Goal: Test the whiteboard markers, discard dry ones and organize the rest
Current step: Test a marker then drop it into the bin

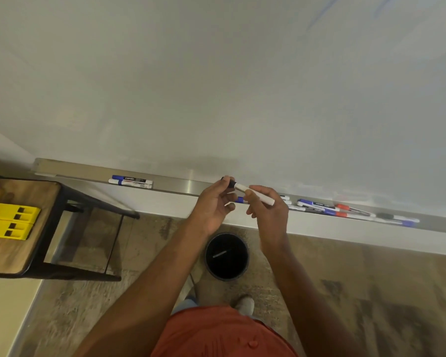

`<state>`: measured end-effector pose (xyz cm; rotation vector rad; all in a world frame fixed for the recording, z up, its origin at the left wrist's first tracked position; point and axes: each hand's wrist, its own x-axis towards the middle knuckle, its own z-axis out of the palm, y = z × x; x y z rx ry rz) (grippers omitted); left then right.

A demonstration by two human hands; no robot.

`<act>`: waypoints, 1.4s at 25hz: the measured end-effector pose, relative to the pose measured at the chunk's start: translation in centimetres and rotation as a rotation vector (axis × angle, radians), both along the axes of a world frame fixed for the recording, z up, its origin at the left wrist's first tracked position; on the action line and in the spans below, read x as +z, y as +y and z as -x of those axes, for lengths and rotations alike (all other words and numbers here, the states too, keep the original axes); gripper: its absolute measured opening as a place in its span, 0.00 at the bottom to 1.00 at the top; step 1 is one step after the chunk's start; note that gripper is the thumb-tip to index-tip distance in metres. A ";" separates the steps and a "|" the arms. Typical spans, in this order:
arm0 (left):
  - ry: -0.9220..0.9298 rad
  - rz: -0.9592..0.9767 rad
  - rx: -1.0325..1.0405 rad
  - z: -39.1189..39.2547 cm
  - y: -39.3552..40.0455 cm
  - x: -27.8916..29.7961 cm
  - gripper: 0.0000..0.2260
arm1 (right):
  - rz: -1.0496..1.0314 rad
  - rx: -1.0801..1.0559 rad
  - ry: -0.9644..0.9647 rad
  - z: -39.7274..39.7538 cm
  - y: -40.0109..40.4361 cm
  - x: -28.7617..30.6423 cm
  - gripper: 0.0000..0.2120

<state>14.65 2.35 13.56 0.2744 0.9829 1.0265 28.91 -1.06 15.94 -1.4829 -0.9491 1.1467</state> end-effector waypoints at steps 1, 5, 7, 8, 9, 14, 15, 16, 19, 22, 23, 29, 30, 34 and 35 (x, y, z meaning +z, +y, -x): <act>-0.055 -0.010 0.014 -0.8 -0.4 1.1 0.09 | -0.030 -0.009 0.064 -0.1 -0.3 1.0 0.05; -0.160 -0.098 -0.029 -4.2 -1.8 5.6 0.13 | -0.197 0.019 0.102 -0.6 -1.6 4.2 0.02; -0.188 -0.115 -0.069 -5.8 -2.8 8.0 0.12 | -0.296 0.061 0.063 -1.0 -2.4 5.4 0.03; -0.201 -0.117 -0.072 -6.2 -3.3 8.9 0.12 | -0.341 0.076 0.019 -1.1 -2.7 5.9 0.04; -0.212 -0.133 -0.075 -6.9 -3.8 9.8 0.13 | -0.387 0.080 -0.021 -1.5 -3.1 6.5 0.04; -0.234 -0.067 0.034 -10.7 -5.5 12.9 0.17 | -0.445 0.152 -0.148 -4.8 -4.8 8.2 0.06; -0.233 -0.028 0.087 -11.7 -5.8 13.1 0.17 | -0.416 0.181 -0.210 -5.4 -5.3 8.1 0.06; -0.224 0.006 0.136 -12.5 -6.0 13.2 0.18 | -0.381 0.201 -0.245 -5.8 -5.7 7.9 0.06; -0.186 0.046 0.179 -14.3 -7.2 13.4 0.20 | -0.327 0.240 -0.180 -6.9 -7.0 7.6 0.08; -0.144 0.042 0.193 -15.8 -8.1 13.9 0.20 | -0.354 0.256 -0.131 -8.4 -8.5 8.2 0.14; -0.123 0.035 0.201 -16.2 -8.2 14.2 0.21 | -0.383 0.266 -0.153 -8.8 -9.0 8.6 0.16; -0.145 0.016 0.201 -17.4 -8.9 15.3 0.20 | -0.415 0.190 -0.104 -9.5 -10.1 9.5 0.11; -0.151 -0.004 0.194 -17.4 -9.0 15.4 0.20 | -0.404 0.168 -0.088 -9.5 -10.1 9.5 0.10; -0.086 -0.115 0.084 -16.7 -9.2 16.2 0.19 | -0.491 0.055 -0.132 -8.9 -9.6 10.1 0.08; -0.065 -0.153 0.057 -16.4 -9.0 16.4 0.20 | -0.523 0.036 -0.132 -8.8 -9.3 10.4 0.07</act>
